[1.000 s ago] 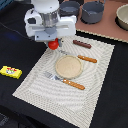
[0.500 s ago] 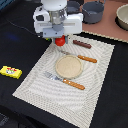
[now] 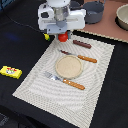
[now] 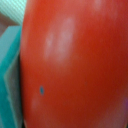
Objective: Interact with the objects in diverse but meaningful ways.
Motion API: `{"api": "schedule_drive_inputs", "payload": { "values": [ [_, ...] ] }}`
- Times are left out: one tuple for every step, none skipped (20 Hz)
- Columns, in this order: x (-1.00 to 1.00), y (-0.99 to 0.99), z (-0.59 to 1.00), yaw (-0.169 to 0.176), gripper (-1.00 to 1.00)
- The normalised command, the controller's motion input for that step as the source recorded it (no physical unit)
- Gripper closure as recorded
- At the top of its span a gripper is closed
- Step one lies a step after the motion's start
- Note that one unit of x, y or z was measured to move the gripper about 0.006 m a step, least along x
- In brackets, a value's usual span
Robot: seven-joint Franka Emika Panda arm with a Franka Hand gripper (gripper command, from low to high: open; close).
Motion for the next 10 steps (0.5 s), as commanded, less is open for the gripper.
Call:
{"api": "schedule_drive_inputs", "payload": {
  "values": [
    [0.00,0.31,-0.14,0.066,1.00],
    [0.00,0.27,-0.17,0.062,1.00],
    [0.00,0.23,-0.17,0.056,1.00],
    [0.00,0.20,-0.17,0.052,1.00],
    [0.00,0.19,-0.15,0.048,1.00],
    [0.00,0.18,-0.11,0.044,1.00],
    [0.00,0.15,-0.03,0.035,1.00],
    [-0.03,0.20,0.06,0.025,1.00],
    [0.00,0.34,0.14,0.041,1.00],
    [0.03,0.33,0.24,0.039,1.00]
  ]
}}
